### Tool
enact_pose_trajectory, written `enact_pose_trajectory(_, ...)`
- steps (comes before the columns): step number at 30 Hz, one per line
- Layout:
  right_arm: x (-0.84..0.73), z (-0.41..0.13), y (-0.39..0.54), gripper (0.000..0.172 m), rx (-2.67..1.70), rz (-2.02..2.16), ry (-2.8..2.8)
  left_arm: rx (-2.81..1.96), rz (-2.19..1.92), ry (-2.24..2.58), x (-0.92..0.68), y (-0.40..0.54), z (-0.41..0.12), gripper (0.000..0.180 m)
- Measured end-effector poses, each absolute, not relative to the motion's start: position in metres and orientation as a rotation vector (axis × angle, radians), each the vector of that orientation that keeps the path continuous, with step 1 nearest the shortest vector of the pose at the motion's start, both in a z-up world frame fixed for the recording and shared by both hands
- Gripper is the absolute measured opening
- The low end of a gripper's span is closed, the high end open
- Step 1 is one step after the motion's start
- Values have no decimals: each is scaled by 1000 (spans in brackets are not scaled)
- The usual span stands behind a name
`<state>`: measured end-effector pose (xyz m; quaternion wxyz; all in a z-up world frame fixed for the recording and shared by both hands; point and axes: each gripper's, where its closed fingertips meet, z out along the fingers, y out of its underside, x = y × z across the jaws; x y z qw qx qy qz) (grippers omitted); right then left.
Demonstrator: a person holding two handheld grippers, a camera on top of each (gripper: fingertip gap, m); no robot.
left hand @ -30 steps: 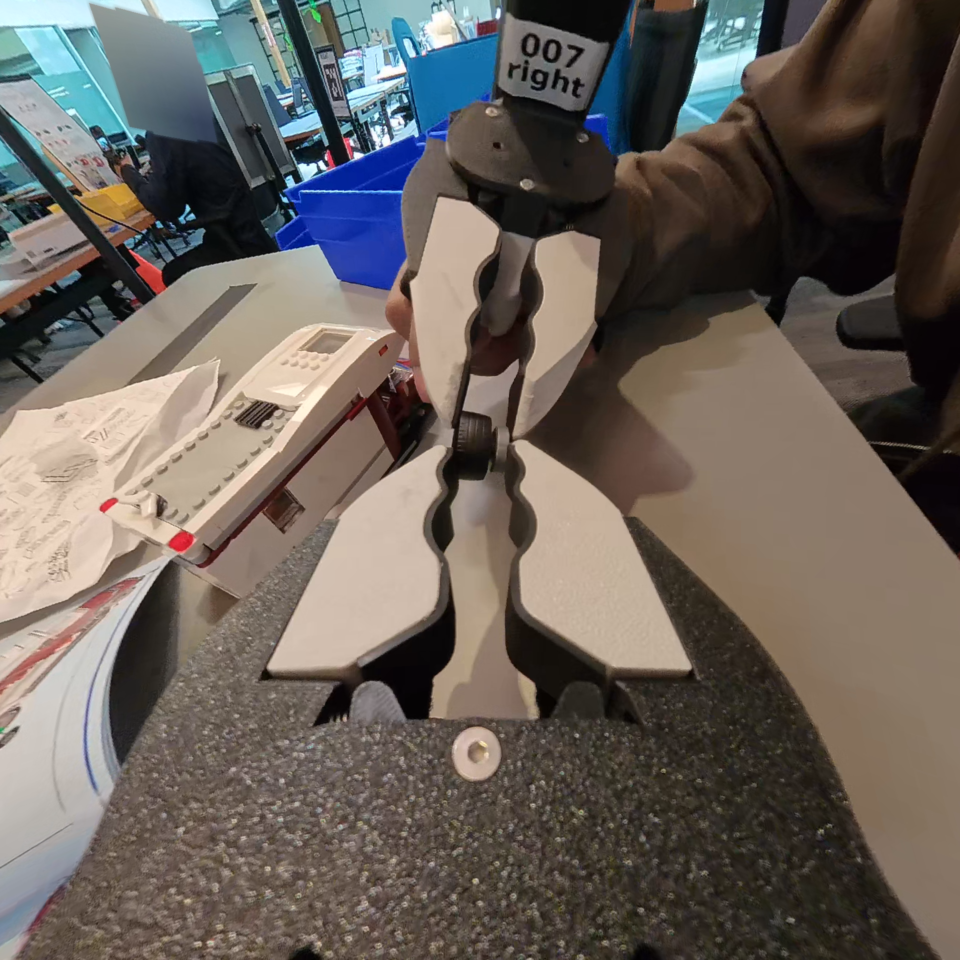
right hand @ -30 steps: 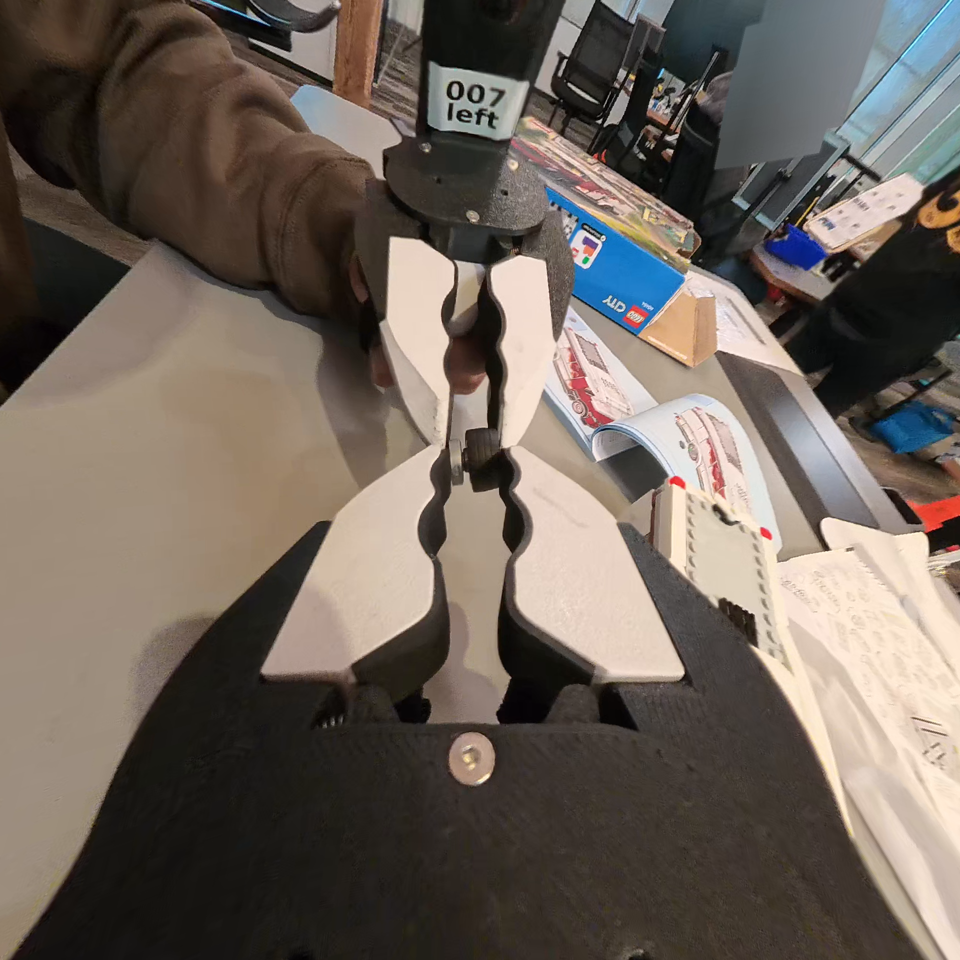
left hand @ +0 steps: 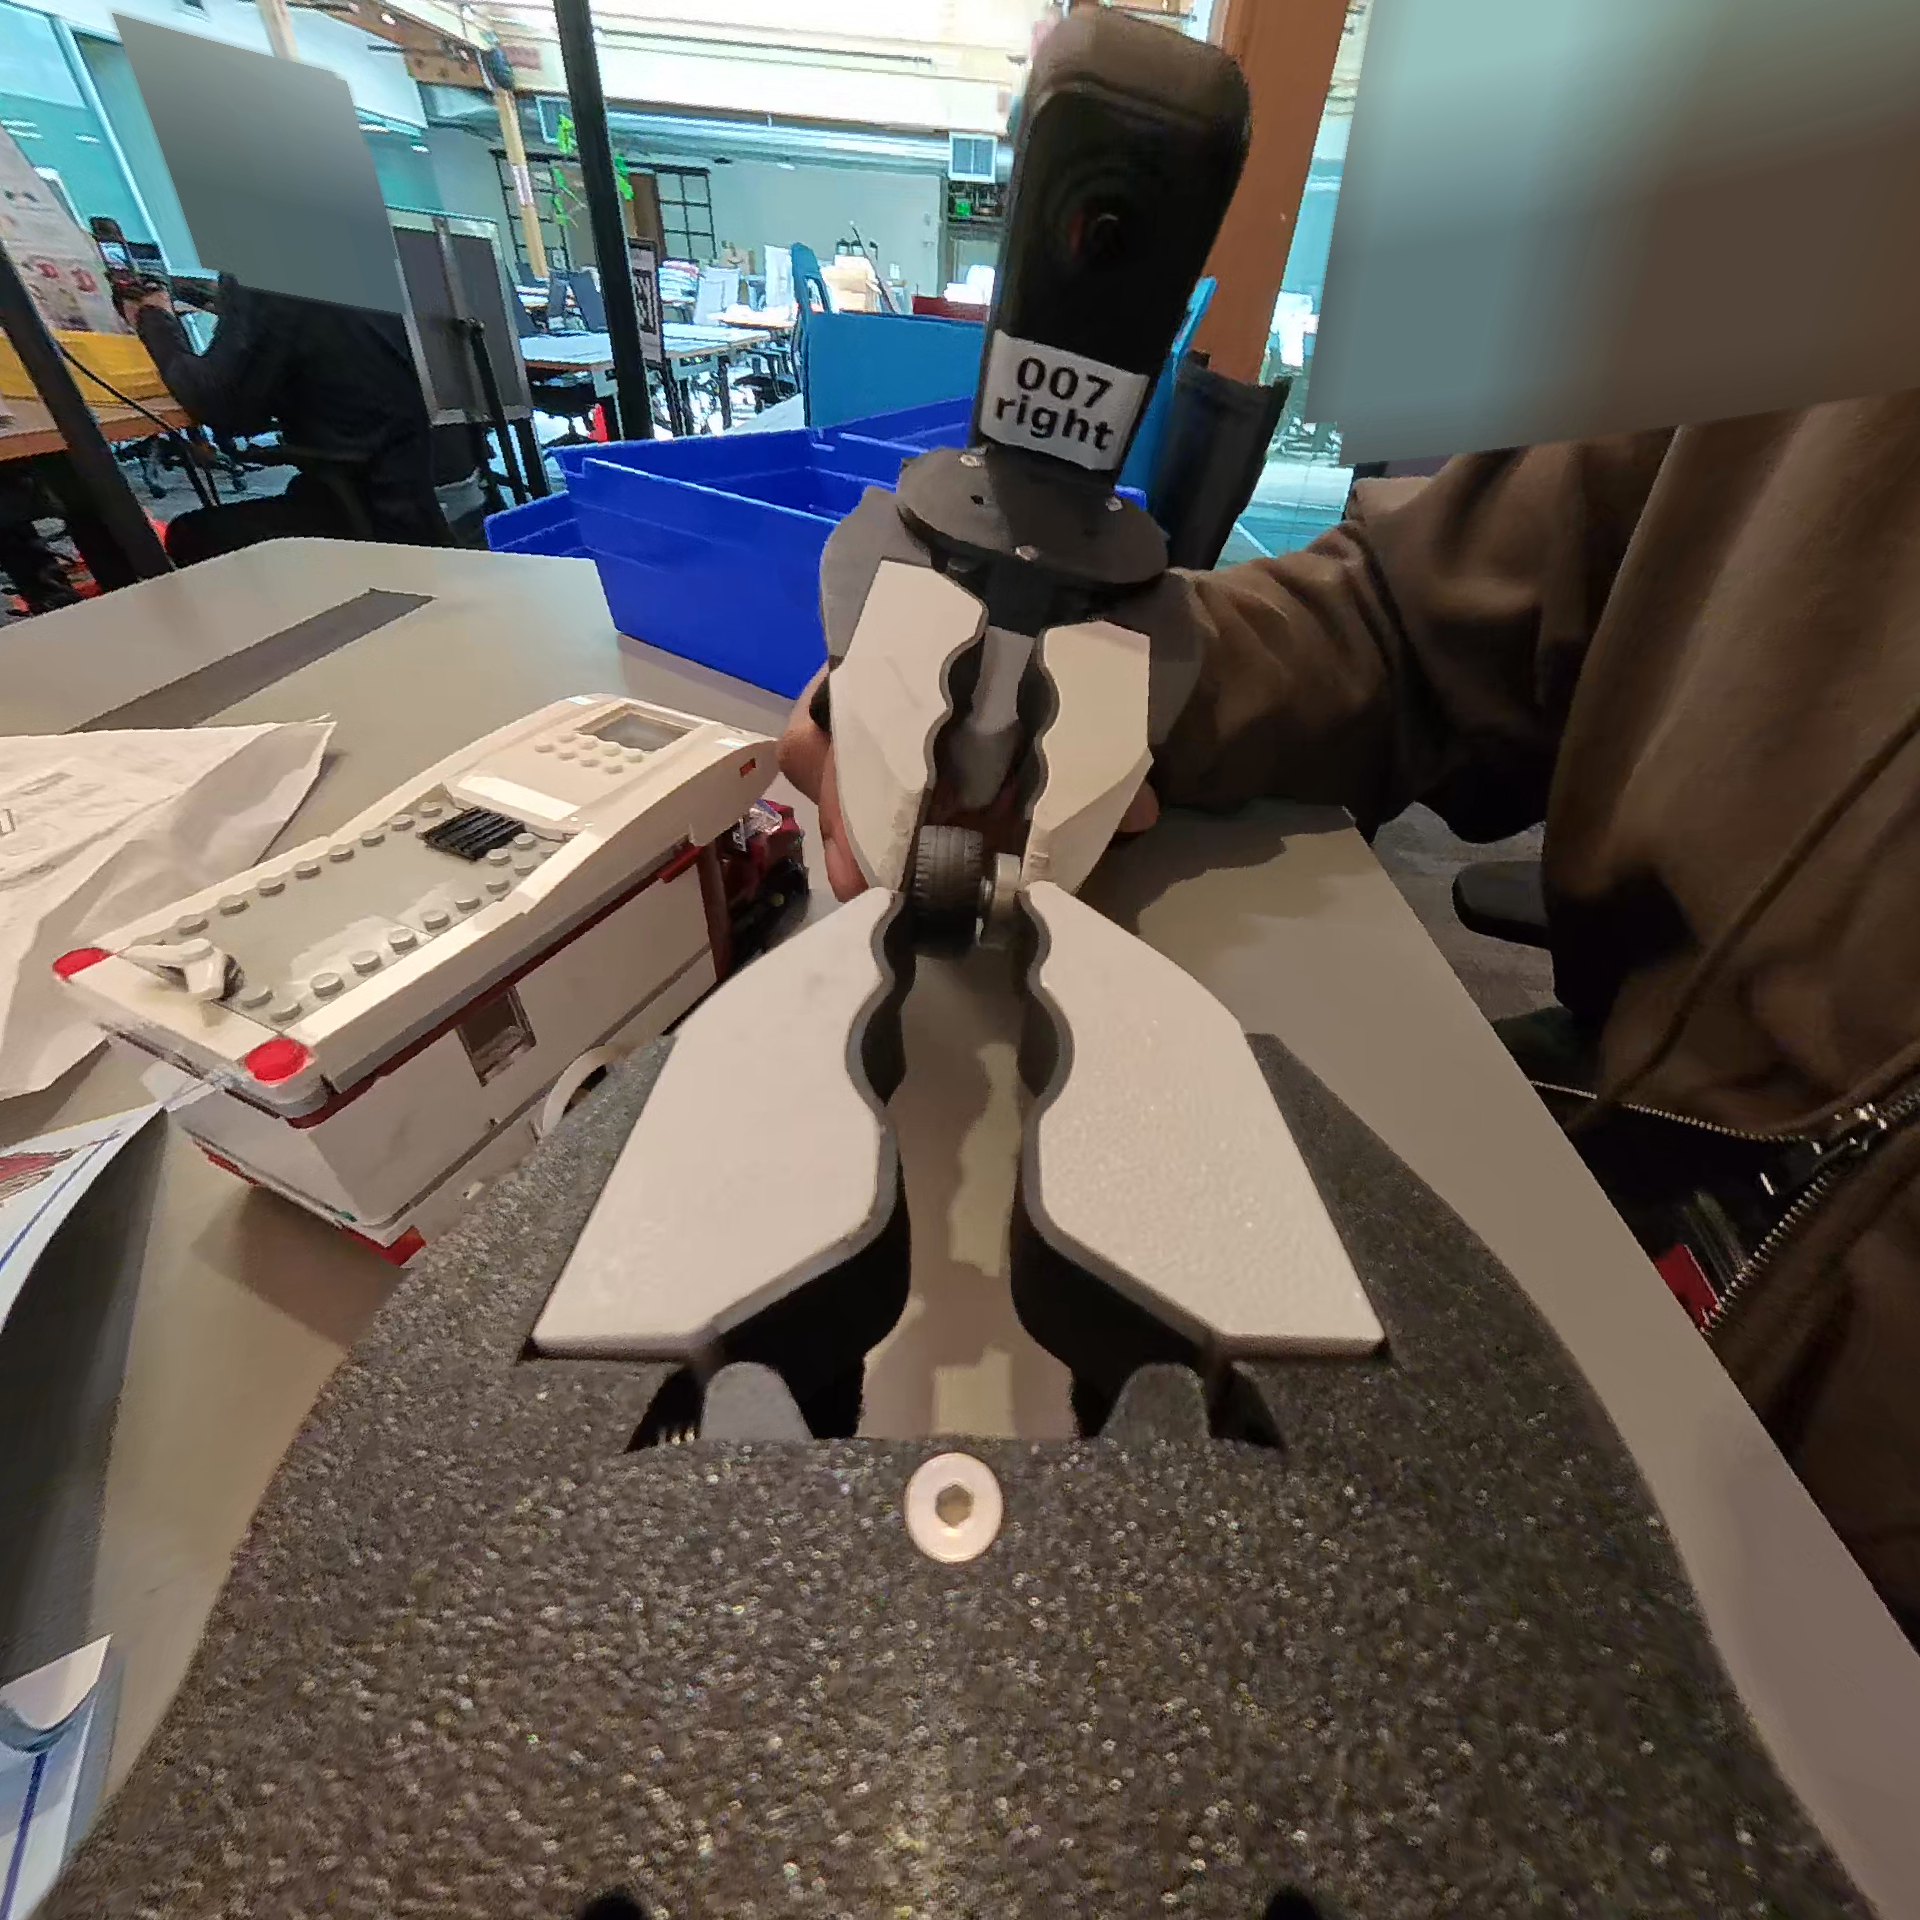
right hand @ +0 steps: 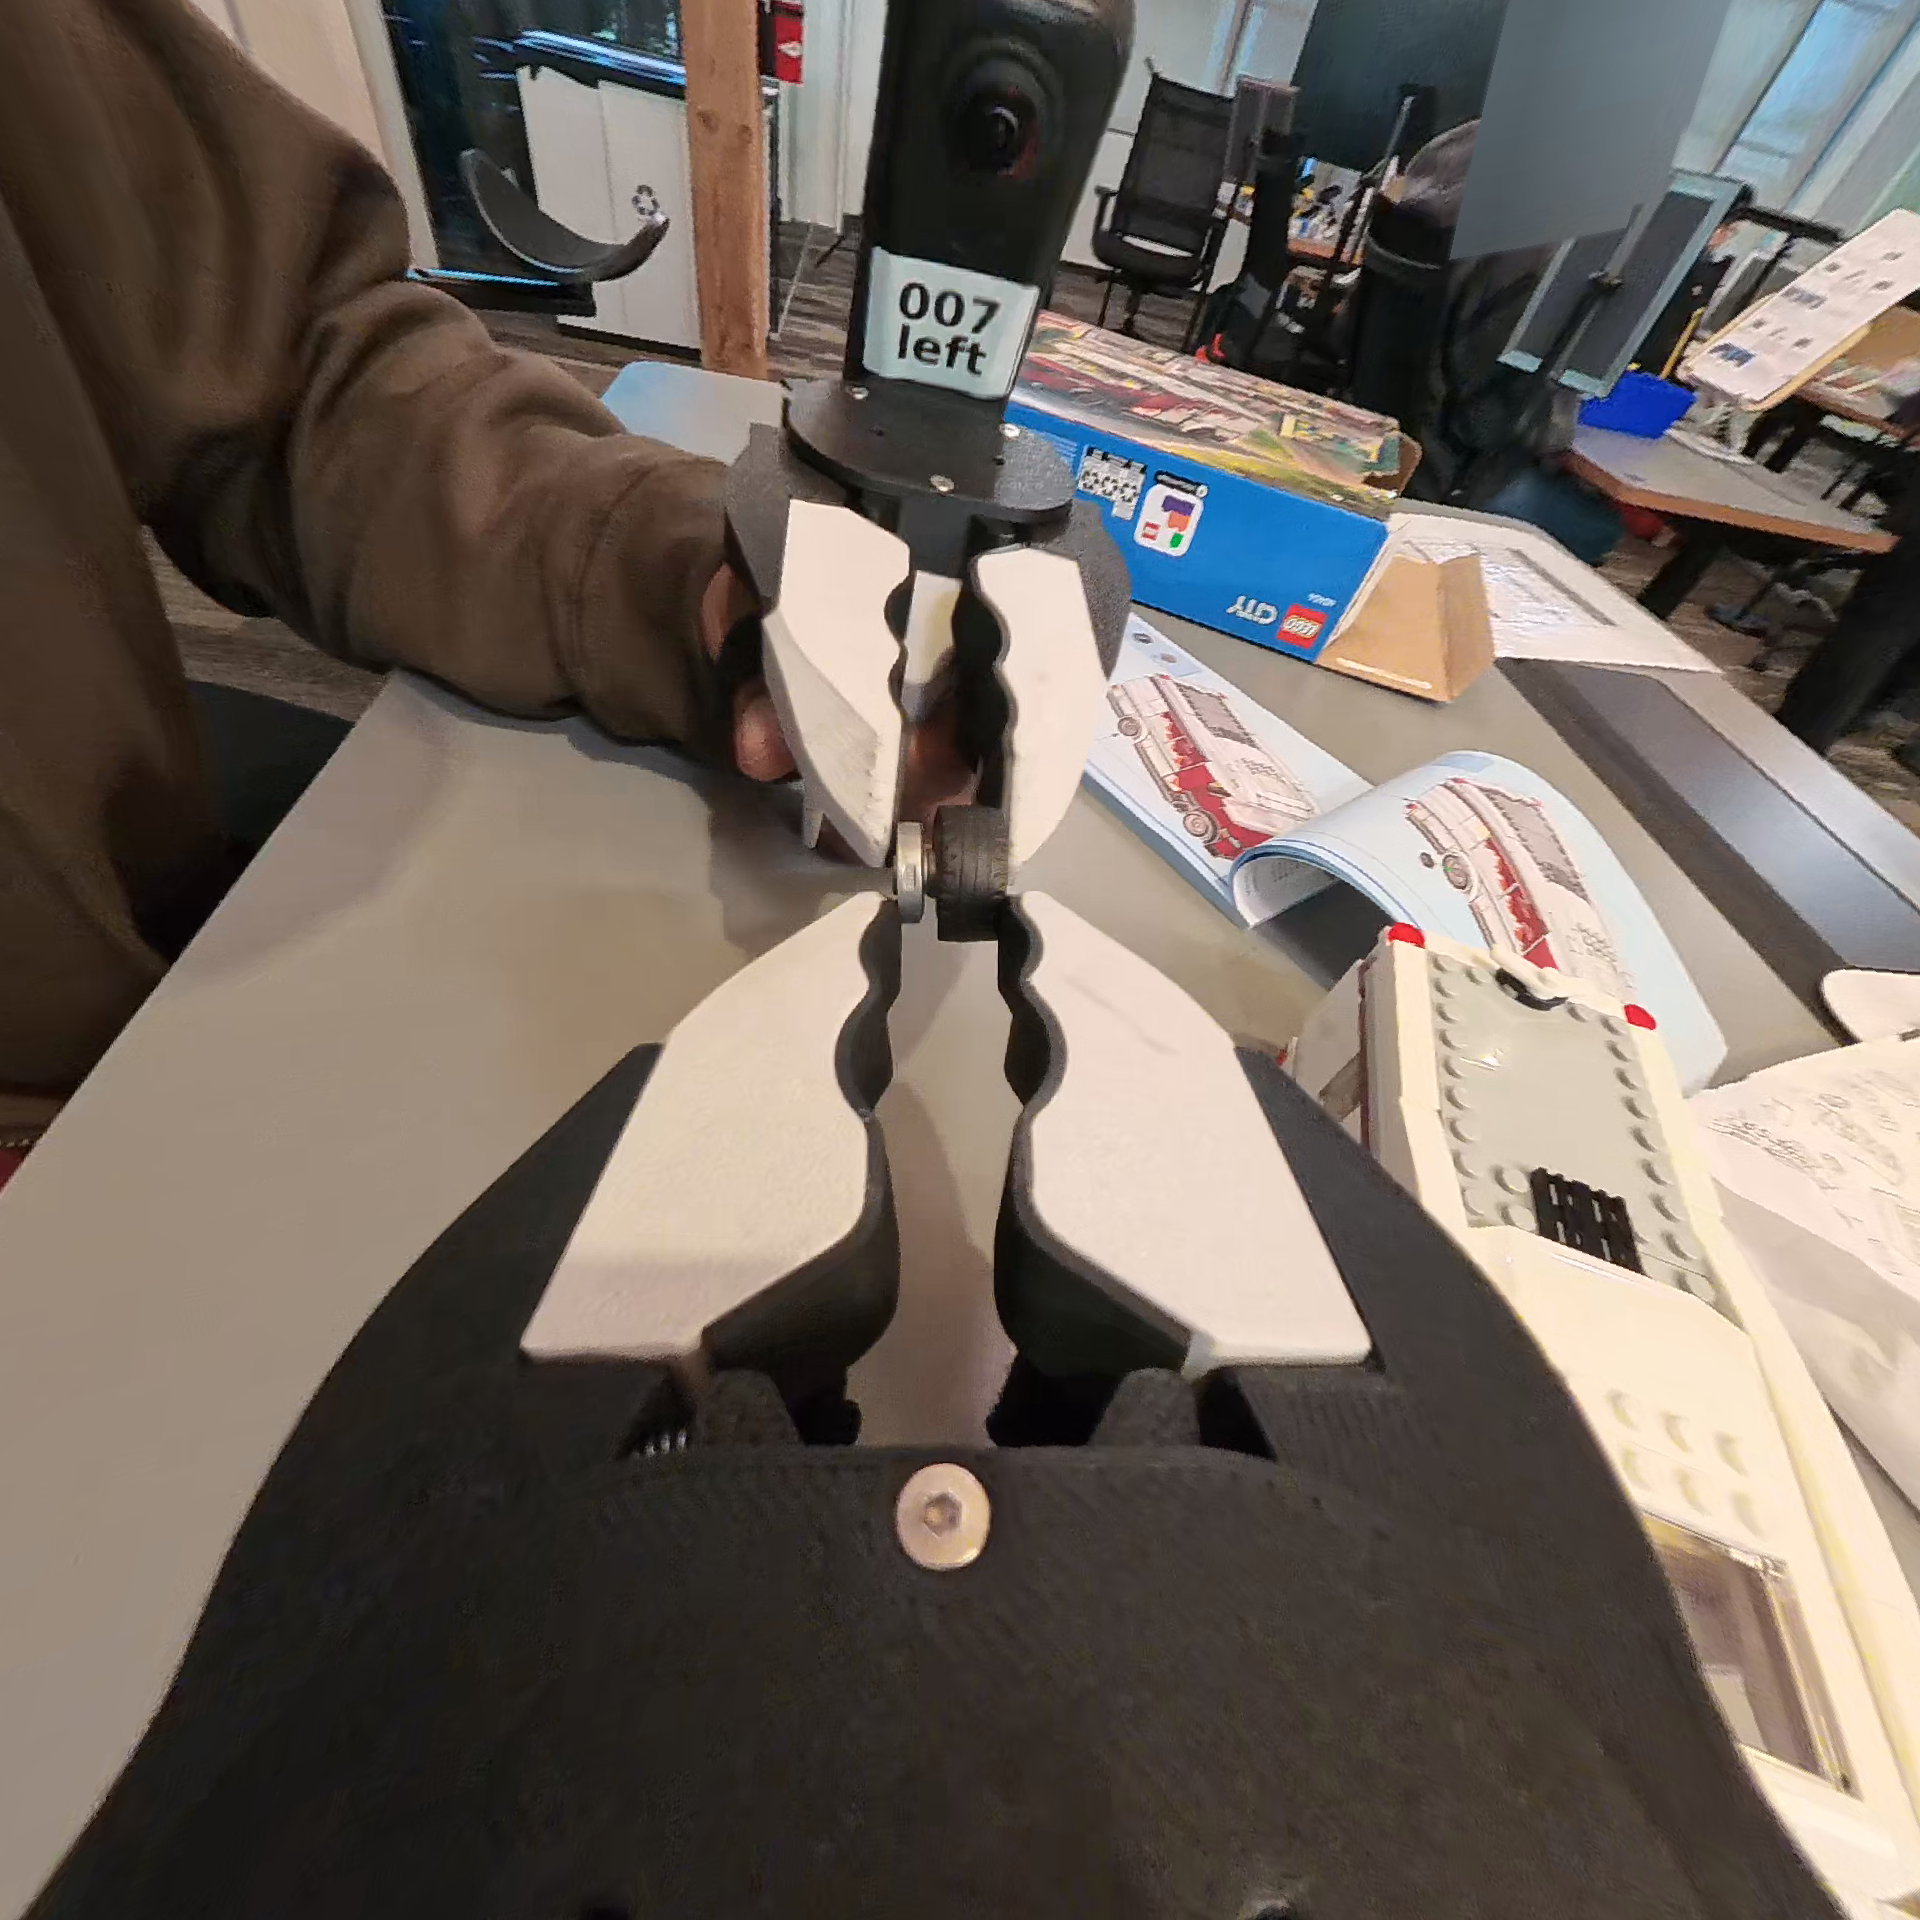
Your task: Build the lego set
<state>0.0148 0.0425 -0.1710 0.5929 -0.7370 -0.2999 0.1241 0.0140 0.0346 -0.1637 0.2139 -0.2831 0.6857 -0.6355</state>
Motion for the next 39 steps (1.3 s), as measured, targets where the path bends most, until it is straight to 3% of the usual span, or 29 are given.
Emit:
enact_pose_trajectory(14, 27, -167, 54, 17, -1737, 151, -509, -793, -1586, 1769, 24, 46, -159, 19)
enact_pose_trajectory(23, 17, -170, 46, 20, -1700, 121, -674, -685, -1588, 1890, 15, 36, -164, 18)
enact_pose_trajectory(32, 20, -194, 49, 35, -1722, -294, -903, -557, -1410, 1947, 13, 31, -170, 18)
enact_pose_trajectory(39, 31, -194, 53, 23, -1751, -425, -886, -420, -1142, 1950, 14, 26, -178, 18)
